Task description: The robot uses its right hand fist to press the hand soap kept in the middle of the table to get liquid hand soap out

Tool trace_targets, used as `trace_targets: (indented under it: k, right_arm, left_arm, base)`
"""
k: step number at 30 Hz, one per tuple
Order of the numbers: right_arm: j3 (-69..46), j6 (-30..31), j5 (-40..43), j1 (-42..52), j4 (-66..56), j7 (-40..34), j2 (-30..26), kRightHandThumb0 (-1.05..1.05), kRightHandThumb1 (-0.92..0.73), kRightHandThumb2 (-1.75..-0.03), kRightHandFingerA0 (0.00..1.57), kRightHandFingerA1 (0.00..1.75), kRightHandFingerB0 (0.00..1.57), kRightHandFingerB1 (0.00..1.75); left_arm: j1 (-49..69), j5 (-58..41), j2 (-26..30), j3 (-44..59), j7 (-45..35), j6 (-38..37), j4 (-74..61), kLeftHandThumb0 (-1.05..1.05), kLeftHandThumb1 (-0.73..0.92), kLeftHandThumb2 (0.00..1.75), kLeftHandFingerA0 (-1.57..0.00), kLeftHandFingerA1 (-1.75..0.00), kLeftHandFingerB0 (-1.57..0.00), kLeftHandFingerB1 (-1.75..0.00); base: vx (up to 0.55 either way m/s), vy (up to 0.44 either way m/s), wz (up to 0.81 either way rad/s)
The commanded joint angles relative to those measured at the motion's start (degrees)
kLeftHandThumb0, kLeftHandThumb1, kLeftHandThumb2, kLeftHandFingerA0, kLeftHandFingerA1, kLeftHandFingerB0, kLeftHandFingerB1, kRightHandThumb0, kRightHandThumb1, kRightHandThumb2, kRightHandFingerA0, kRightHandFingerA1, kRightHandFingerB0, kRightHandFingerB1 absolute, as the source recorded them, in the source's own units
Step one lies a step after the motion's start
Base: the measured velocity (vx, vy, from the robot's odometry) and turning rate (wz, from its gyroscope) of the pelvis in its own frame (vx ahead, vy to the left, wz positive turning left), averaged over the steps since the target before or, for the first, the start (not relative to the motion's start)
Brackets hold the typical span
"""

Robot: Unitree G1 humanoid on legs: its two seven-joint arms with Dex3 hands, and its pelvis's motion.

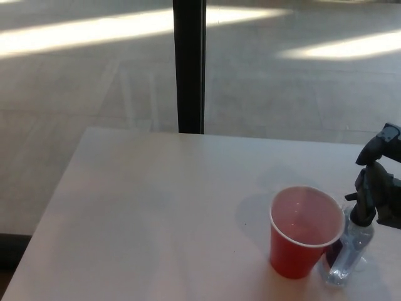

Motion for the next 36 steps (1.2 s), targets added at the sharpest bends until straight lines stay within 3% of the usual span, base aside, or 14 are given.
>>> trace_targets:
  k: [1, 9, 22, 27, 31, 36]
  right_arm:
    - [2.52, 6.06, -3.94, 4.7, 4.17, -1.3, 0.05, -0.17, -0.56, -1.23, 1.03, 1.75, 0.71, 1.66]
    - [4.55, 5.09, -4.72, 6.01, 4.07, -2.75, 1.23, -0.17, -0.52, -1.33, 1.05, 1.75, 0.73, 1.69]
    - [5.9, 2.26, -5.53, 7.54, 9.05, -3.24, 1.8, -0.19, -0.59, -1.21, 1.04, 1.75, 0.69, 1.74]
    - [6.56, 0.95, -6.74, 7.5, 11.28, -3.7, 1.28, -0.19, -0.53, -1.33, 1.05, 1.75, 0.7, 1.75]
    - [6.91, -0.05, -6.78, 7.66, 13.09, -2.87, 0.9, -0.19, -0.53, -1.31, 1.05, 1.75, 0.71, 1.74]
    - [8.75, -0.29, -8.37, 7.94, 14.4, -3.16, -0.05, -0.18, -0.55, -1.26, 1.05, 1.75, 0.71, 1.73]
  left_arm:
    - [-0.08, 0.01, 0.75, -0.22, 0.23, -0.36, -0.12, -0.23, 0.46, 0.97, -0.69, -0.85, -0.45, -0.73]
    - [0.07, -0.34, 0.7, 0.18, 0.23, -0.09, -1.64, -0.25, 0.45, 0.99, -0.68, -0.85, -0.42, -0.71]
    - [-0.89, -0.01, 1.13, -0.17, 0.33, -0.43, -0.46, -0.24, 0.45, 0.97, -0.72, -0.88, -0.44, -0.73]
    - [-1.32, 0.68, 1.5, -0.94, 0.36, -1.24, 0.77, -0.25, 0.45, 0.96, -0.78, -0.9, -0.46, -0.73]
    - [-1.54, 0.12, 1.58, -0.73, -0.06, -1.54, 1.15, -0.25, 0.46, 0.97, -0.71, -0.85, -0.47, -0.73]
    - [-1.68, -0.15, 1.48, -0.58, 0.28, -0.48, -0.37, -0.25, 0.46, 0.99, -0.76, -0.9, -0.44, -0.72]
  base:
    - [0.0, 0.0, 0.0]
    - [0.0, 0.0, 0.0]
    - [0.0, 0.0, 0.0]
    - [0.0, 0.0, 0.0]
    - [0.0, 0.0, 0.0]
    - [0.0, 0.0, 0.0]
